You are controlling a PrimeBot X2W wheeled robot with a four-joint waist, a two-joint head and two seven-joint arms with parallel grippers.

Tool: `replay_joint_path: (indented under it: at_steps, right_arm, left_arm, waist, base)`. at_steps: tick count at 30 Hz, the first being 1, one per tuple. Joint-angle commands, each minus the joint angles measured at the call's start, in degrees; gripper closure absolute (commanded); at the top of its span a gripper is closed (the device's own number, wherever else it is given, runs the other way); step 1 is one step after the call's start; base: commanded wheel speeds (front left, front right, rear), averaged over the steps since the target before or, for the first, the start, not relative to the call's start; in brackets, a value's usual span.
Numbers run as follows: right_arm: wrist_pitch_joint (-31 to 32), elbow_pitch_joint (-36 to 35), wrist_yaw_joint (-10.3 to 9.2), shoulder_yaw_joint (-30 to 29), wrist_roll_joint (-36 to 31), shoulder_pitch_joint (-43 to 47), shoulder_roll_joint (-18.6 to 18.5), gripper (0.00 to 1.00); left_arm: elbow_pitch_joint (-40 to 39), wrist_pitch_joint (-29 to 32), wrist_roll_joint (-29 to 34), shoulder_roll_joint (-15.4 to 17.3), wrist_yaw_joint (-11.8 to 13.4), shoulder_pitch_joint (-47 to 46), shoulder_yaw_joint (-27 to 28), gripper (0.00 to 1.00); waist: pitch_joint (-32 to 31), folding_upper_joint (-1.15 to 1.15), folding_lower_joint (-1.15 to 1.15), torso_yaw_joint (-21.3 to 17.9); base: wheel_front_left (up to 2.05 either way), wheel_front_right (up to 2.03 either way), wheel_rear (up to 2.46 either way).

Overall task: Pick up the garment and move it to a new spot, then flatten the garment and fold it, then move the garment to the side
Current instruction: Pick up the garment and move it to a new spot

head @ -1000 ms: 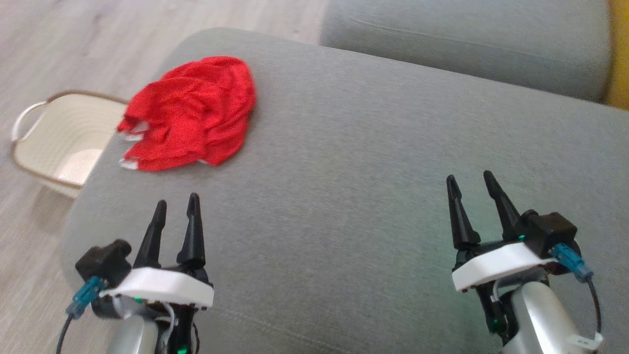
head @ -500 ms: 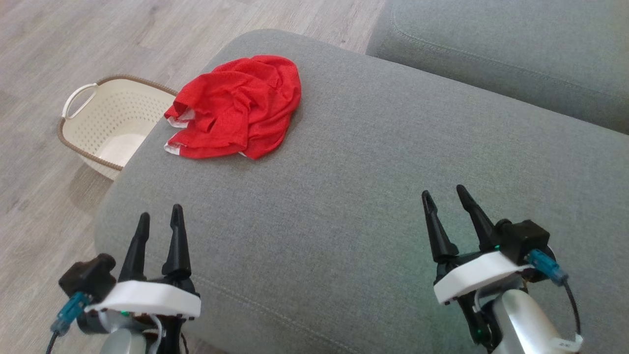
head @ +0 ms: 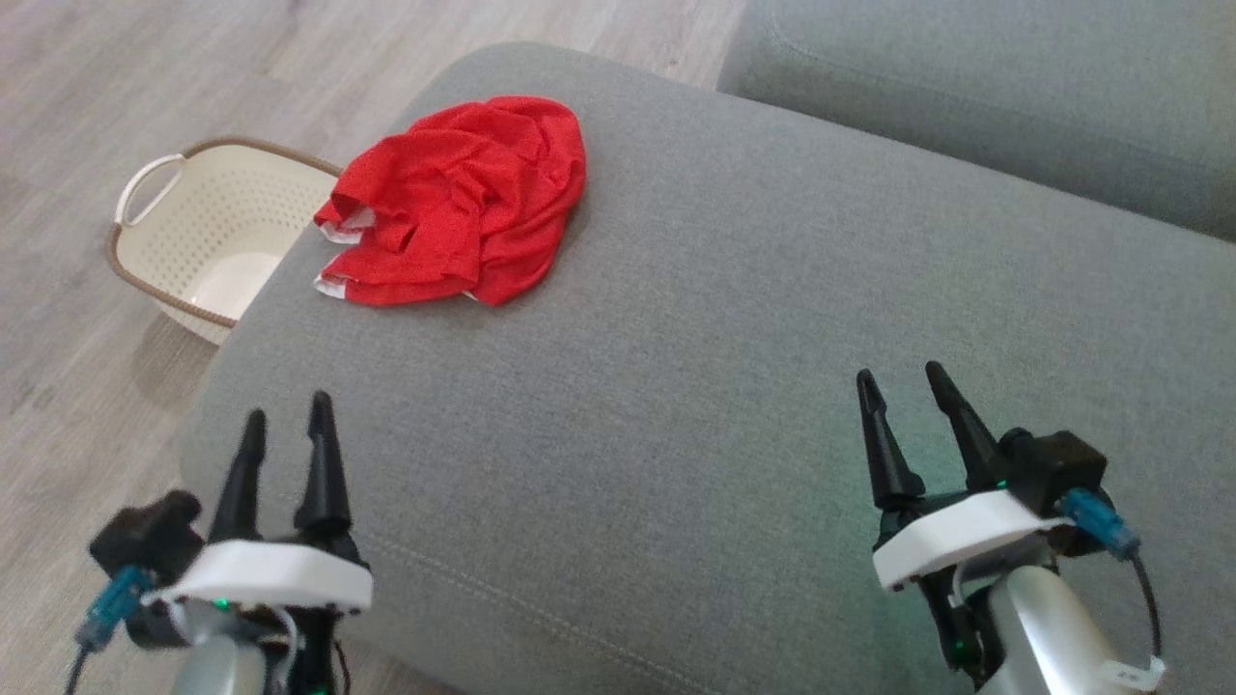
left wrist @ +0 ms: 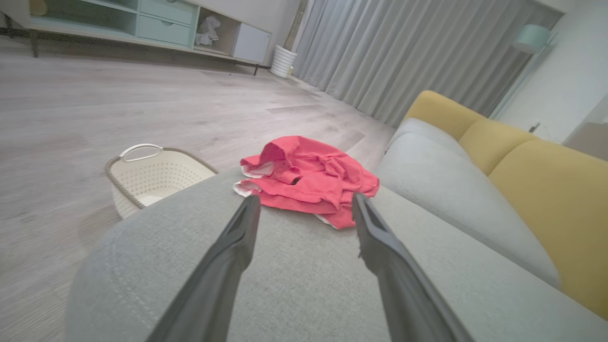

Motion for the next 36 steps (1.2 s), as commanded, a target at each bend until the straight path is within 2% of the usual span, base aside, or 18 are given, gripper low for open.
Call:
replay_joint_path:
  at_steps: [1, 6, 12, 17, 25, 36]
  right_arm:
    - [-0.1, -2.7, 0.37, 0.5, -0.9, -2.4, 0.1, 0.0]
    - [1.5, -6.1, 0.37, -3.3, -2.8, -3.6, -0.4, 0.0]
    - [2.8, -12.3, 0.37, -8.4, -4.4, -4.6, -1.8, 0.0]
    - [5.6, -19.2, 0.37, -11.6, -5.5, -5.9, -3.3, 0.0]
    - [9.5, -26.7, 0.37, -12.9, -6.3, -6.8, -4.4, 0.0]
    - [10.9, -29.7, 0.37, -12.7, -6.8, -7.5, -4.7, 0.0]
  left_arm:
    - [-1.5, -0.7, 1.2, 0.5, -0.6, -4.5, 3.0, 0.0]
    - [1.5, -0.7, 2.8, 0.7, -1.5, -9.5, 5.6, 0.0]
    - [8.4, -0.3, 4.3, 2.6, -1.7, -16.4, 5.7, 0.0]
    - [16.8, 2.9, 4.7, 6.1, -1.7, -25.0, 5.8, 0.0]
    - [29.2, 7.2, 3.3, 11.2, -2.6, -37.6, 6.1, 0.0]
    - [44.4, 13.8, 5.1, 15.8, -3.4, -49.2, 1.8, 0.0]
  waist:
    - [1.5, 0.0, 0.0, -0.9]
    - [5.7, 0.0, 0.0, -2.9]
    - [10.3, 0.0, 0.0, -4.8]
    - [14.8, 0.0, 0.0, -6.9]
    - [20.7, 0.0, 0.0, -10.2]
    - [25.7, 0.0, 0.0, -13.4]
  base:
    - [0.0, 0.0, 0.0]
    - [0.0, 0.0, 0.0]
    - [0.0, 0.0, 0.0]
    - [0.0, 0.0, 0.0]
    - [0.0, 0.0, 0.0]
    - [0.0, 0.0, 0.0]
